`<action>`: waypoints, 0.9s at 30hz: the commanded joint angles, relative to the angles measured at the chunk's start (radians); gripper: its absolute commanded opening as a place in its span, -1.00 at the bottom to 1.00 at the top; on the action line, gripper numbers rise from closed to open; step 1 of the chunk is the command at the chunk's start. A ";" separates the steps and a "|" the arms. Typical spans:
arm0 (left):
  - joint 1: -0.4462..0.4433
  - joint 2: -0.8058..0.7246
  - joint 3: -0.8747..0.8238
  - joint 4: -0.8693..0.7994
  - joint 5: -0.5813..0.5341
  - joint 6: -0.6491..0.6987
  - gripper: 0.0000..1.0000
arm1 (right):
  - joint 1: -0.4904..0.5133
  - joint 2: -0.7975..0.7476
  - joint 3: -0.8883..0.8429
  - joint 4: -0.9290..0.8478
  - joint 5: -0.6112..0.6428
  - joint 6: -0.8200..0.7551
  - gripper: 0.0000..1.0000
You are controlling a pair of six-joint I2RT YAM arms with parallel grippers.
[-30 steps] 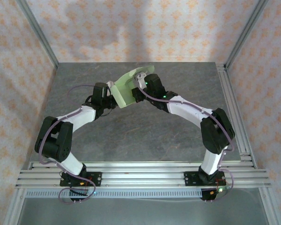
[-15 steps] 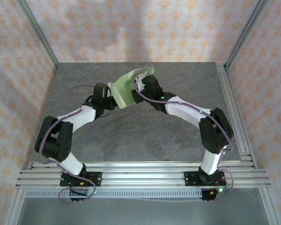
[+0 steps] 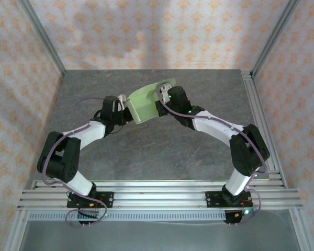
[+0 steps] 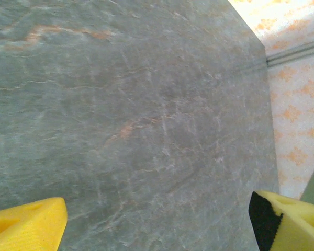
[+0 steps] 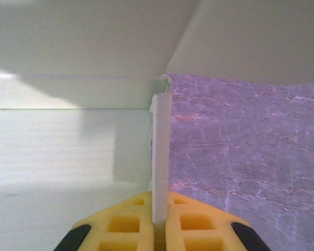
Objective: Fold the paper box
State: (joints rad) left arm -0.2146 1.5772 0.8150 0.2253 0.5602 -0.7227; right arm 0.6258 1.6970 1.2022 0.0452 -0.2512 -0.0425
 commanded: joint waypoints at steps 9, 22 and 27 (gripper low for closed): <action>0.128 -0.146 -0.146 0.031 -0.197 0.009 0.86 | -0.033 -0.017 -0.091 -0.054 0.134 -0.002 -0.83; 0.132 -0.274 -0.128 -0.133 -0.253 0.118 0.91 | -0.029 0.179 -0.148 -0.045 0.301 0.035 -0.85; 0.135 -0.281 -0.133 -0.139 -0.258 0.126 0.93 | -0.026 0.226 -0.146 -0.055 0.346 0.046 -0.85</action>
State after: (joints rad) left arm -0.0849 1.3281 0.6743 0.1123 0.3313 -0.6262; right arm 0.5949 1.8793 1.0603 0.0200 0.0231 -0.0158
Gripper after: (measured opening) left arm 0.963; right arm 0.078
